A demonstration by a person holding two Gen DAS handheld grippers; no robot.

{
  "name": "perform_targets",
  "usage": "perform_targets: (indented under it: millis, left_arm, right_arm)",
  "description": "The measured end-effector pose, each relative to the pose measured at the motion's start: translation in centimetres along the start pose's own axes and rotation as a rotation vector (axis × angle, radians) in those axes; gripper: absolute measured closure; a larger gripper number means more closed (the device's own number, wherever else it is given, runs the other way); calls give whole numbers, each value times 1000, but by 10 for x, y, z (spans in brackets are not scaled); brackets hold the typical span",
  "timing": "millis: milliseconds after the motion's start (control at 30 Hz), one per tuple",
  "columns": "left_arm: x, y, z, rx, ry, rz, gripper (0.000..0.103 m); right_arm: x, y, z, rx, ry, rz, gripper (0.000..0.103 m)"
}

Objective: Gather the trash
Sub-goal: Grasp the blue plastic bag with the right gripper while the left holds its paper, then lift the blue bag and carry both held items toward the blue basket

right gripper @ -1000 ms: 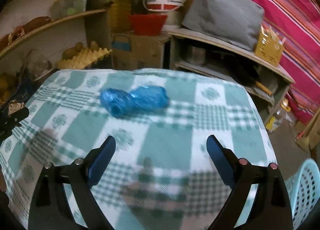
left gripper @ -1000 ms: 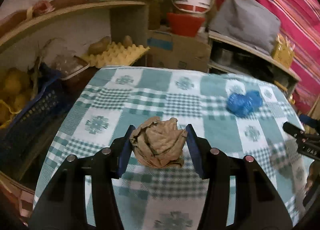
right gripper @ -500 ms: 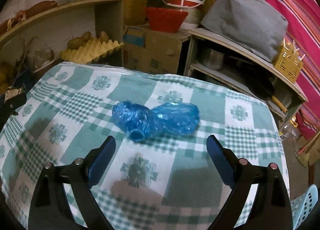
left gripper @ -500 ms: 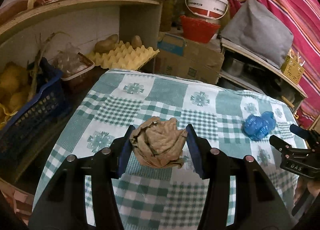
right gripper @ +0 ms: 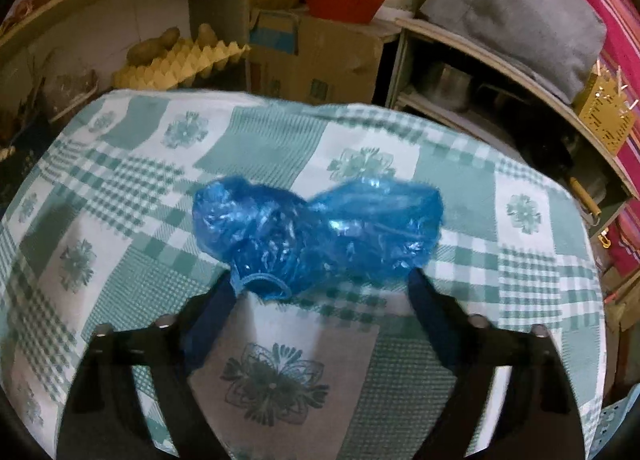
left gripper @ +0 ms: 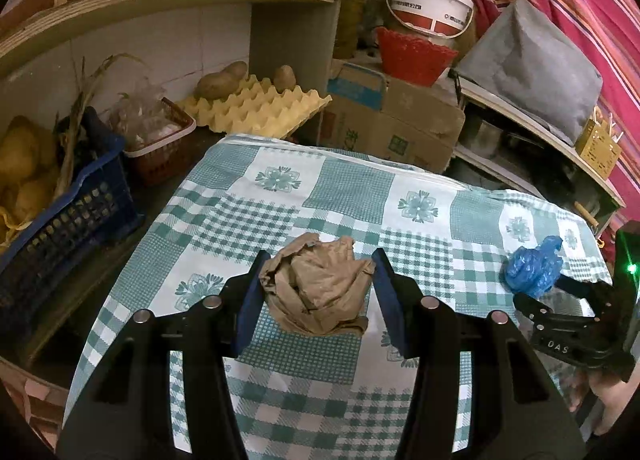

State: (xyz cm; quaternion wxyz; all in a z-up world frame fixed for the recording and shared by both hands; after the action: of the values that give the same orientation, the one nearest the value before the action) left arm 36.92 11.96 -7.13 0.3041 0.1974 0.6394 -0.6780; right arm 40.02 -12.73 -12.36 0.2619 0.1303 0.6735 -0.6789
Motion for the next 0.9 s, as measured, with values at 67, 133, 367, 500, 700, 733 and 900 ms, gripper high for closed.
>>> perform_targets:
  millis: [67,133,367,500,700,733,900]
  left_arm:
    - [0,-1,0,-6,4,1,53]
    - [2,-3,1,-4,7,0,53]
    - [8,-20,5,1,26,17,53]
    - [10,-30,3,10,19,27,53]
    - [14,-41,10,43,13,39,53]
    - [15,-43,12,50,16,40,53]
    - [24,-52,37,74,51,47,53]
  right_arm:
    - [1,0,-2,-34,-3,-5,37]
    - [2,-1,-7,-62,-11,-8,56]
    - [11,-14,-19,-65,-58,9,90]
    - [17,-28,-13,-48,-47,33,91]
    - [38,-60,10,-38,8,74,91]
    - [43,-67,17,-32,16,83,91]
    - [71,-102,51,-9,67,121,91]
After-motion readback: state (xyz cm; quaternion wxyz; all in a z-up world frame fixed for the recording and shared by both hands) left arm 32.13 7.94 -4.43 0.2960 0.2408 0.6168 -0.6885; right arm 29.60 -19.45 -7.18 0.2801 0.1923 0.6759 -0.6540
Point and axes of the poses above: each gripper's, at about its wrist camera, not at the fingertips, and y roughly the way its jaws point, z to its right, x to its underside, the point moved 7 cm from there along y, roughly the way its jaws point, and after that the axes turned 6 degrees about -z, right-handed, at the moved point
